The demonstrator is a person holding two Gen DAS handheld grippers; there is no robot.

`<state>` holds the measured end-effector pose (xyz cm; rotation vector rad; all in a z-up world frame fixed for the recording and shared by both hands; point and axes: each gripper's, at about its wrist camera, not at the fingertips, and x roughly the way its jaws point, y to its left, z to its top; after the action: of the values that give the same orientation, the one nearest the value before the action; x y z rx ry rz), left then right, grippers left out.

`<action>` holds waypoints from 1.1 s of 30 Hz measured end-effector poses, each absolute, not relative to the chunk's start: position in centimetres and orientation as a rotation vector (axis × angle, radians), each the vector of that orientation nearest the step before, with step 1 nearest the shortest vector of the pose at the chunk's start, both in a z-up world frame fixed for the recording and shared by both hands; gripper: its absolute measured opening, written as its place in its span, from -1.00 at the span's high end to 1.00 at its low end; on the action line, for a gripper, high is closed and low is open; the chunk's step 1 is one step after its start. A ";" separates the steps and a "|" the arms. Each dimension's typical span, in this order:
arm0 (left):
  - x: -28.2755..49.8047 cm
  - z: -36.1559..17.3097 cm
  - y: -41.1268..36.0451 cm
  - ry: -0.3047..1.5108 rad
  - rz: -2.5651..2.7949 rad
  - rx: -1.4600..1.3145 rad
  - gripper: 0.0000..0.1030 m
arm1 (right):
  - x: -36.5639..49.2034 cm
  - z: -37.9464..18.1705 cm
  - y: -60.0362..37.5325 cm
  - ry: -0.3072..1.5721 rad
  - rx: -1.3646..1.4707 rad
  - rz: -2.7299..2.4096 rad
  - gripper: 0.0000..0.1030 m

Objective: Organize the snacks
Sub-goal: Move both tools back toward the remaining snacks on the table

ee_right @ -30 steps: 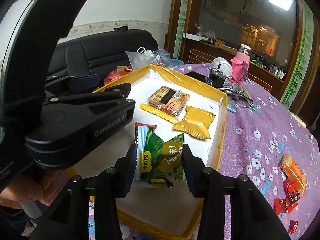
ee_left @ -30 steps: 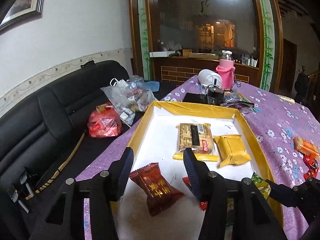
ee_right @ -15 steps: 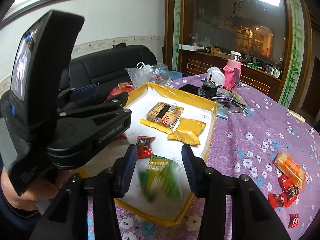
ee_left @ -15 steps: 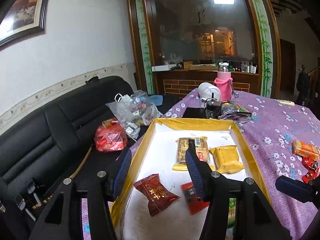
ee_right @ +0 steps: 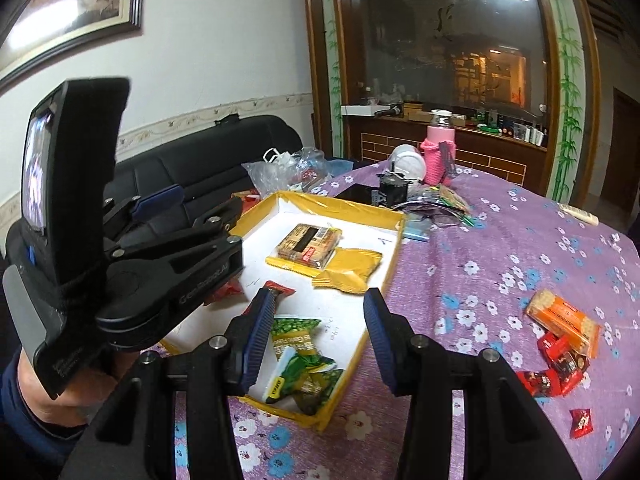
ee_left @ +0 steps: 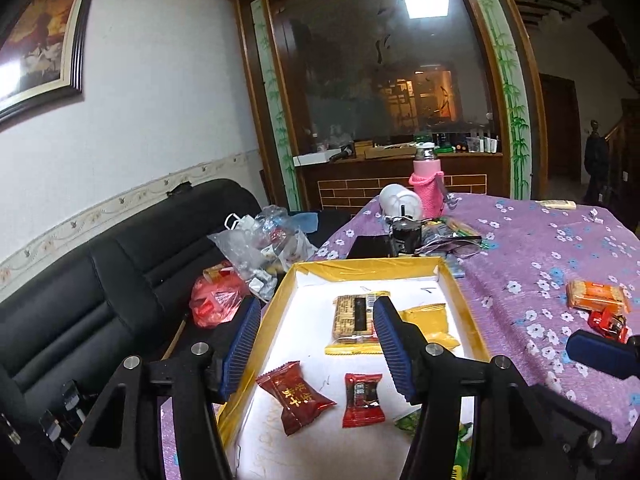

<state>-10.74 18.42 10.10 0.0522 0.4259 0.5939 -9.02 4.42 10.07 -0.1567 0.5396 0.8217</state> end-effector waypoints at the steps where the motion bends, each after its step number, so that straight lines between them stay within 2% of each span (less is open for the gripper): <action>1: -10.7 10.2 18.1 0.424 0.592 0.059 -0.21 | -8.9 10.1 4.1 0.539 -0.148 0.819 0.11; 12: -10.8 11.0 15.1 0.390 0.585 0.146 -0.23 | -7.2 10.7 -0.4 0.544 -0.041 0.772 0.11; 17: -10.6 11.2 13.2 0.378 0.571 0.199 -0.31 | -6.6 10.8 -2.4 0.546 -0.005 0.752 0.11; 33: -7.8 11.0 6.9 0.382 0.489 0.328 -0.32 | -2.9 10.5 -11.6 0.562 0.170 0.640 0.12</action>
<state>-7.84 6.86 11.00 0.3279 0.3815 0.4886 -2.90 -11.65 10.53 0.1696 0.5625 0.6401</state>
